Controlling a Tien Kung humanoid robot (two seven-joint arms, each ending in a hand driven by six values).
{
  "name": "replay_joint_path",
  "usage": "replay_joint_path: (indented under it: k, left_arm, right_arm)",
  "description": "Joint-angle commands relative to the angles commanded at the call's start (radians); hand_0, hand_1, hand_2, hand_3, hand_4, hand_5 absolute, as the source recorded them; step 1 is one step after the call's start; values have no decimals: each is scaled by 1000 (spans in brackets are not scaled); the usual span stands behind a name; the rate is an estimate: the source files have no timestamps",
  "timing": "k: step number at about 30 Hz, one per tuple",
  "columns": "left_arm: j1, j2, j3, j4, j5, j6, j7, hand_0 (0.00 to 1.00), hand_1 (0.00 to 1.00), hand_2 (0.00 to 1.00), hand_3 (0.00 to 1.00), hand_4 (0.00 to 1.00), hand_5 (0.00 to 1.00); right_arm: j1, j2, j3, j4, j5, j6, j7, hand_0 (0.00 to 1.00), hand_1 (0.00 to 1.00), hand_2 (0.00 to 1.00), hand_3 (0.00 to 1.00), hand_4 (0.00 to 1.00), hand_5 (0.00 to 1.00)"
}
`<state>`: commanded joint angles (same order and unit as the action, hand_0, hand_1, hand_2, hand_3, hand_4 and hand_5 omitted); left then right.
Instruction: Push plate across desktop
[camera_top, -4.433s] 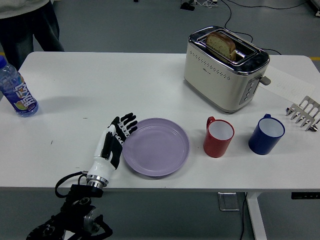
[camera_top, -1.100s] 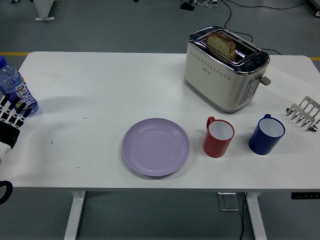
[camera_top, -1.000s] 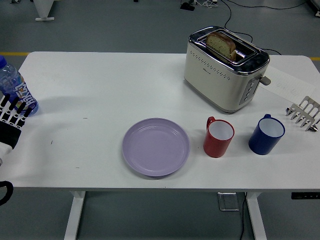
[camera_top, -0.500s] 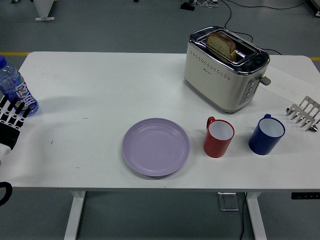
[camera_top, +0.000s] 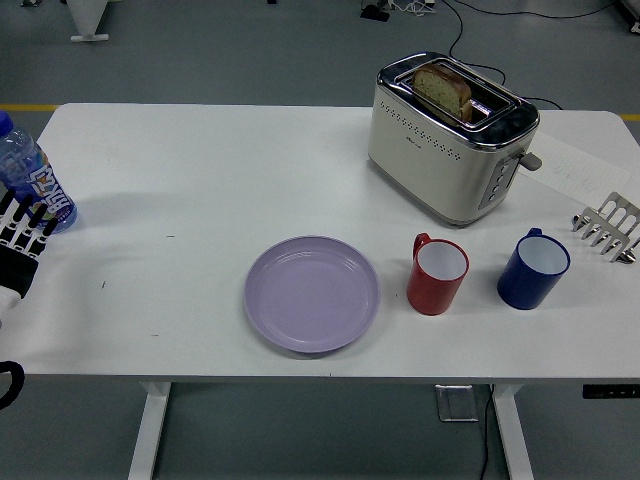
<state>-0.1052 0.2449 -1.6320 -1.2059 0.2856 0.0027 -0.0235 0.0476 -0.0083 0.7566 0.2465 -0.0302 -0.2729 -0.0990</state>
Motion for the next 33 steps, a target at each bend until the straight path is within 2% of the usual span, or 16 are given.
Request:
replay_joint_path:
  k: [2, 3, 8, 9, 14, 15, 20, 21, 26, 27, 33]
  left_arm:
    - [-3, -1, 2, 3, 19, -1, -18, 407, 570, 588, 651, 500, 998]
    - [-3, -1, 2, 3, 24, -1, -21, 262, 339, 333, 396, 796, 882]
    - [-9, -3, 7, 10, 28, 5, -46, 262, 339, 333, 396, 796, 882]
    - [-10, -3, 8, 10, 27, 3, -47, 175, 208, 206, 285, 873, 993]
    - [-11, -3, 12, 11, 22, -2, -42, 175, 208, 206, 285, 873, 993]
    - [-11, -3, 14, 11, 17, -4, -40, 126, 111, 114, 192, 872, 998]
    - [-13, -3, 20, 12, 9, -10, -40, 126, 111, 114, 192, 872, 998]
    - [-13, -3, 21, 13, 8, -10, -41, 83, 39, 53, 134, 880, 998]
    - [-15, -2, 24, 14, 7, -7, -45, 83, 39, 53, 134, 880, 998]
    - [-15, -2, 24, 15, 9, -5, -44, 41, 2, 2, 50, 862, 998]
    - [-15, -4, 23, 17, 32, 3, -27, 31, 2, 2, 34, 853, 998]
  right_arm:
    - [1, -1, -3, 0, 3, 0, 1, 593, 530, 618, 606, 377, 516]
    - [1, -1, -3, 0, 3, 0, 2, 593, 530, 616, 606, 377, 516]
    - [2, -3, -6, 0, 4, 1, 3, 593, 530, 616, 606, 377, 516]
    - [3, -3, -5, 0, 3, 0, 3, 593, 529, 615, 606, 376, 515]
    - [3, -2, -5, 0, 2, 0, 3, 593, 529, 615, 606, 376, 515]
    - [3, -2, -5, 0, 2, 0, 3, 593, 529, 615, 606, 376, 515]
    - [3, -3, -5, -1, 0, 1, 2, 593, 529, 615, 606, 376, 515]
    - [3, -3, -5, -1, 0, 1, 3, 593, 528, 615, 606, 376, 515]
    - [4, -3, -6, -1, 1, 0, 3, 593, 528, 615, 606, 376, 515]
    - [4, -3, -5, -1, 0, 0, 3, 593, 529, 615, 606, 376, 515]
    - [9, -3, -2, -1, -3, -1, 3, 593, 528, 614, 606, 376, 515]
